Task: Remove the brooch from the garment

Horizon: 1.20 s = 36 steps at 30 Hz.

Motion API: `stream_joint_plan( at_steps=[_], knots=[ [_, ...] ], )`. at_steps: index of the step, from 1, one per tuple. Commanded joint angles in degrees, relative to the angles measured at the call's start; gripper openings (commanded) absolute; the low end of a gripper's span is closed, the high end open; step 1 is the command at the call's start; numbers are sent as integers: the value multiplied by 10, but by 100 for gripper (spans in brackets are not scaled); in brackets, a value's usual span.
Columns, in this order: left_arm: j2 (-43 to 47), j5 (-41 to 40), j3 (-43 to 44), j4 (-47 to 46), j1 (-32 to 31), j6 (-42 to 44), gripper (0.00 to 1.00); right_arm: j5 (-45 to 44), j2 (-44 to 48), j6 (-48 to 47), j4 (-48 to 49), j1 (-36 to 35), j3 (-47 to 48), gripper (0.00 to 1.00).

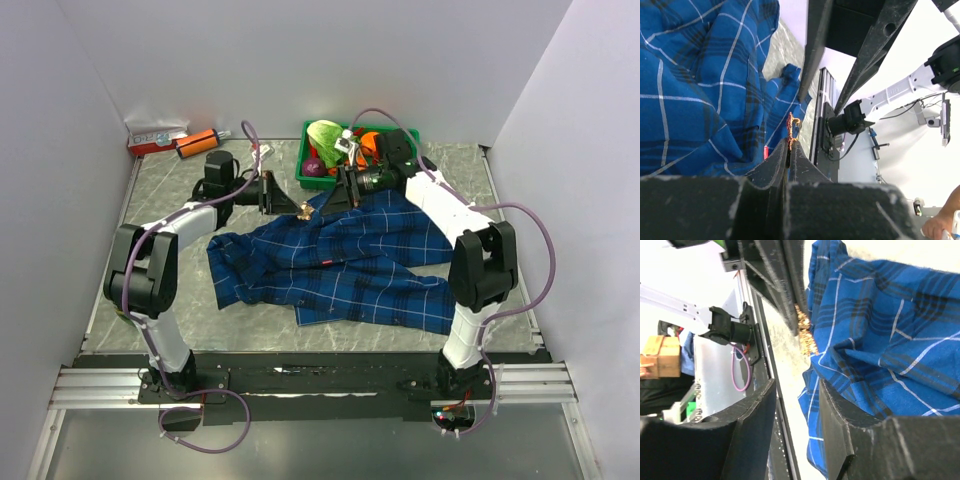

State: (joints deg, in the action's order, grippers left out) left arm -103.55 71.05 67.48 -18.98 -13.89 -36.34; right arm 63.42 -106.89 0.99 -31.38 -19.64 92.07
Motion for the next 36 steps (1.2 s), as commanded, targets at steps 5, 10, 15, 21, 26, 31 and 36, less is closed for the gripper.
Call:
stream_joint_plan(
  at_steps=[5,10,15,21,26,31,36],
  knots=[
    [42,24,-27,-124,1,-65,1,-10,14,-11,6,-22,41,42],
    [48,29,-25,-99,1,-47,1,-44,4,6,9,-34,50,43],
    [53,29,-33,-99,-2,-43,1,-80,-11,7,5,-40,66,43],
    [52,31,-21,-72,-4,-24,1,-109,-28,3,-5,-46,88,43],
    [52,28,-21,-70,-5,-24,1,-126,-34,0,-10,-52,96,43],
    [48,7,-17,-51,-7,-13,1,-146,-36,-5,-25,-67,106,43],
    [42,-25,-5,-15,-13,9,1,-206,-38,-22,-47,-85,111,46]
  ],
)
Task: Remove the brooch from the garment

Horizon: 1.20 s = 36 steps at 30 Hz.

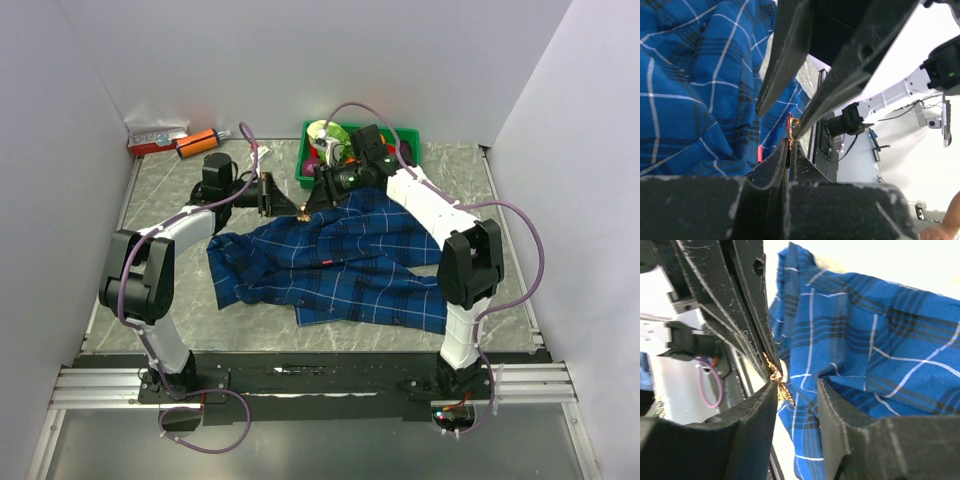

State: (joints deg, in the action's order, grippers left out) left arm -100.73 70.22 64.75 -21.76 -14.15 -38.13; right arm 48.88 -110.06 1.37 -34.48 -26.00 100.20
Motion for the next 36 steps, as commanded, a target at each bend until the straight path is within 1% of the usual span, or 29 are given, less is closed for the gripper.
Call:
stream_joint_plan(
  at_steps=[1,3,7,9,10,13,14,17,19,21,22,23,24,26,27,30,31,33,34,36],
  knots=[
    [12,-22,21,10,-11,21,1,-73,-6,-28,-23,-24,31,47],
    [9,-30,24,15,-15,20,1,-114,-9,-29,-31,-29,32,49],
    [6,-25,27,12,-21,22,1,-147,-11,-23,-35,-30,30,51],
    [4,-5,21,-3,-21,13,1,-164,-12,-23,-37,-30,32,51],
    [2,3,19,-33,-21,-6,1,-167,-11,-24,-36,-30,35,52],
    [-8,27,13,-63,-20,-36,1,-163,-11,-21,-24,-27,50,53],
    [-14,32,12,-87,-21,-45,1,-162,-13,-22,-23,-27,57,53],
    [-24,34,5,-147,-21,-90,1,-186,-20,-23,-24,-27,80,54],
    [-27,24,6,-159,-22,-113,1,-228,-25,-21,-31,-29,90,55],
    [-34,22,8,-187,-21,-143,1,-246,-29,-15,-37,-31,96,55],
    [-38,24,6,-208,-20,-158,1,-284,-29,-15,-40,-35,91,55],
    [-45,26,7,-224,-20,-171,1,-301,-28,1,-38,-39,90,55],
    [-47,29,7,-258,-20,-195,1,-317,-27,2,-36,-41,85,55],
    [-57,40,5,-291,-21,-220,1,-353,-30,10,-28,-48,88,55],
    [-60,44,3,-338,-20,-249,1,-354,-30,11,-24,-49,95,55],
    [-70,62,-7,-402,-21,-307,1,-338,-34,3,-13,-48,125,56],
    [-77,67,-9,-443,-20,-322,1,-327,-38,0,-9,-47,133,57],
    [-86,75,-9,-482,-20,-367,1,-319,-39,-8,-9,-47,158,57],
    [-92,74,-11,-520,-20,-380,1,-313,-38,-8,-2,-47,162,58],
    [-97,70,-13,-550,-20,-407,1,-287,-34,-8,13,-41,170,59]
  ],
)
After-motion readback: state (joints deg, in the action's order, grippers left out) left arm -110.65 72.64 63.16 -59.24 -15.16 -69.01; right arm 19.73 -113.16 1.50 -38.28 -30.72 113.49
